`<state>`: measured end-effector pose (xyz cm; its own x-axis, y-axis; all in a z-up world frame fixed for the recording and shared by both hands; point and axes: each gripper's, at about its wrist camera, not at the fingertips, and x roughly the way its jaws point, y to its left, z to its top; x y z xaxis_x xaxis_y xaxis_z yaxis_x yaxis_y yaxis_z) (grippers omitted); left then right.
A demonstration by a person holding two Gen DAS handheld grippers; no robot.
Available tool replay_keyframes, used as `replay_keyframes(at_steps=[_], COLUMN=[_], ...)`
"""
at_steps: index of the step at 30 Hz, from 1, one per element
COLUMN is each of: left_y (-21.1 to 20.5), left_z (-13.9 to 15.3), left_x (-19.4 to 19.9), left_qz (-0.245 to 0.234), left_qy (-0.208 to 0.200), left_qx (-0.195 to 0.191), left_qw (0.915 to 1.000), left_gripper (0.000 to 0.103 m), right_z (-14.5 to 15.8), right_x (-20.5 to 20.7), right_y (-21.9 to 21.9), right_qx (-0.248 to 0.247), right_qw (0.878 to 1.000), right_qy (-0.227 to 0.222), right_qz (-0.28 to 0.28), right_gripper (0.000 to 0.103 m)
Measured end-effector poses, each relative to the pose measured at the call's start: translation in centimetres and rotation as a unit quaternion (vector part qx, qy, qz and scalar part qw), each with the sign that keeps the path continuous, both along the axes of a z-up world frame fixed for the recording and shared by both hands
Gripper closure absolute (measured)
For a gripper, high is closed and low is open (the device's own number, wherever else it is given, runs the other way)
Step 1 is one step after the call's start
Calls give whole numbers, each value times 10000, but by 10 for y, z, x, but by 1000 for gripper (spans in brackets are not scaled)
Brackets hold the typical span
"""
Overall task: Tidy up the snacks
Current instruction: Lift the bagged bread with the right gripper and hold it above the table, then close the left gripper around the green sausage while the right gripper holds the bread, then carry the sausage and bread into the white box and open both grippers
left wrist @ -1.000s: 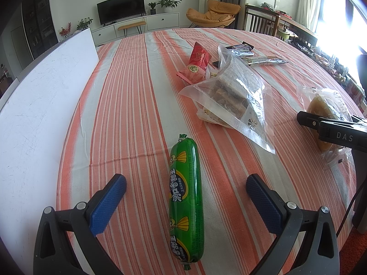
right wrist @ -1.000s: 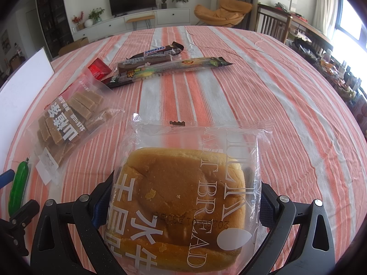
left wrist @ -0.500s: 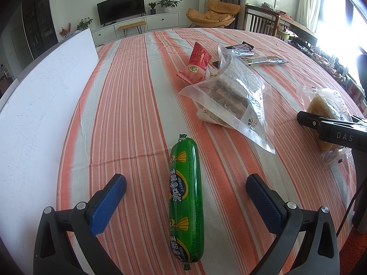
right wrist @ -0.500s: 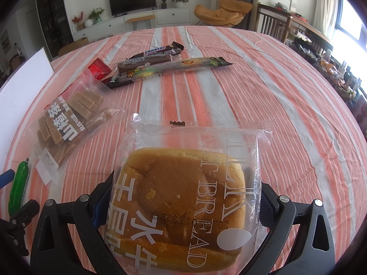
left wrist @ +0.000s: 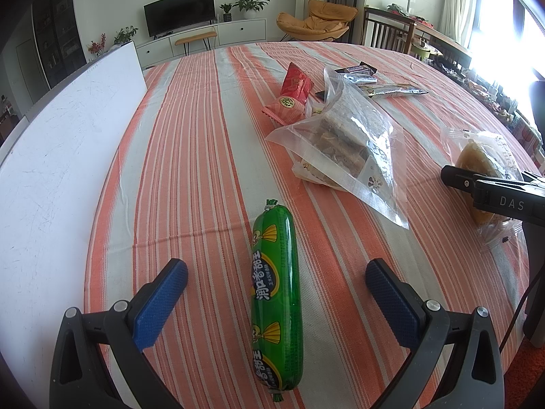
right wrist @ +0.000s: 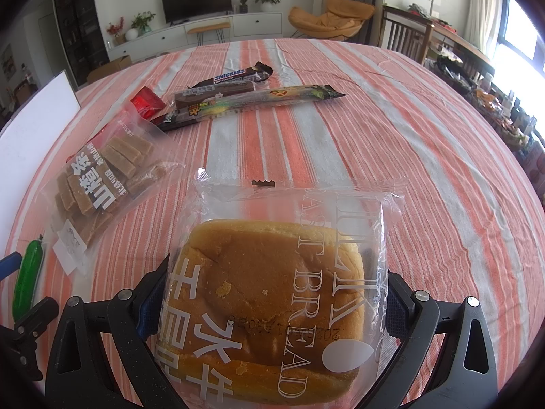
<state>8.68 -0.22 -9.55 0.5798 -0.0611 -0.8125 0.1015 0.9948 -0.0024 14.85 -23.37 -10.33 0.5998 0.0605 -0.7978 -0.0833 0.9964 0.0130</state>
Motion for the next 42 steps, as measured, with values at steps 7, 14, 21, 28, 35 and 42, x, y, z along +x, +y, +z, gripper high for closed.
replay_keyframes(at_steps=[7,14,21,28,35,42], left_y=[0,4,21,36,38,71], left_z=[0,5,15,18,50,130], left_x=[0,3,-2,-6,-41,-80], left_qz=[-1,-196,-143,-186,-304,-320], left_qy=[1,434,472,338,39,-541], left_qx=[-1,-120,-346,-831,-1522,-2514], left_qw=[10000,9988,9982,9958,9879,9658], left_gripper=[0,0,33,80,80,80], right_z=[0,0,0,1,31,99], right_x=[0,0,0,-1,-18,-40], right_y=[0,0,0,-1,-13,13], right_qx=[0,-1,-2,24,503,1381], right_qw=[10000,10000,10000,9999,9956,9885], right_qy=[0,0,0,169,788,405], right_qz=[-1,-2,-2,1,59,469], right_gripper=[2,2,2,3,29,30])
